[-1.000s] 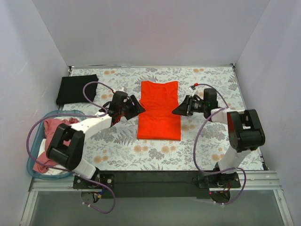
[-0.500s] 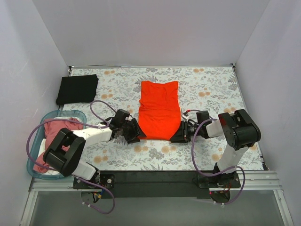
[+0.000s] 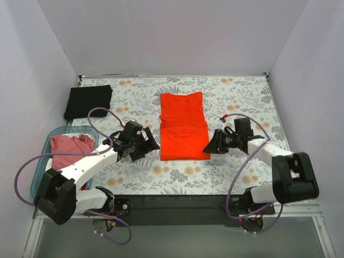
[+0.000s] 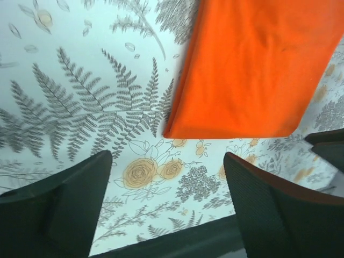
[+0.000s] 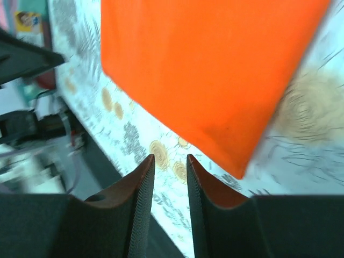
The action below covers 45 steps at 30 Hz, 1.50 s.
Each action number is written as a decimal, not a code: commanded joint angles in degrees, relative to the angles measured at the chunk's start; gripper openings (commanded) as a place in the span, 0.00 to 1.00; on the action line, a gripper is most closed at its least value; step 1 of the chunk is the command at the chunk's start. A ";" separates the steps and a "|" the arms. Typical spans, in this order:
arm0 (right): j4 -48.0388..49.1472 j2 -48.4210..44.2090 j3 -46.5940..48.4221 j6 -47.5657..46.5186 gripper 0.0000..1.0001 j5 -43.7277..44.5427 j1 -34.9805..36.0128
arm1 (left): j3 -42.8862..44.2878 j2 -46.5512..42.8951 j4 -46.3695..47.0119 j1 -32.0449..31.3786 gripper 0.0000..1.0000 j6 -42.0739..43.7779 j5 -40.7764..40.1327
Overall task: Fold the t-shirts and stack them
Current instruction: Fold the tshirt
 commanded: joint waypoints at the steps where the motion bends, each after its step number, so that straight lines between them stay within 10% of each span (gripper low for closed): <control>1: -17.63 -8.70 7.59 -10.65 0.37 13.06 -0.04 | 5.11 -4.53 -7.68 0.06 0.87 6.76 -10.04; 6: -25.12 -19.25 14.36 -14.01 0.50 28.28 -0.39 | 9.41 -10.24 -12.00 0.15 0.89 16.50 -18.40; 11: -24.60 -26.81 14.20 -11.29 0.98 32.69 -0.92 | 8.11 -16.04 -12.98 0.15 0.89 17.15 -21.40; 21: -26.89 -21.56 12.00 -7.09 0.89 32.15 5.22 | 6.79 -12.54 -11.48 -1.34 0.86 10.91 -9.62; 45: -26.53 2.26 15.34 1.28 0.60 49.30 22.11 | 13.91 11.81 -11.22 -11.45 0.78 1.85 -12.87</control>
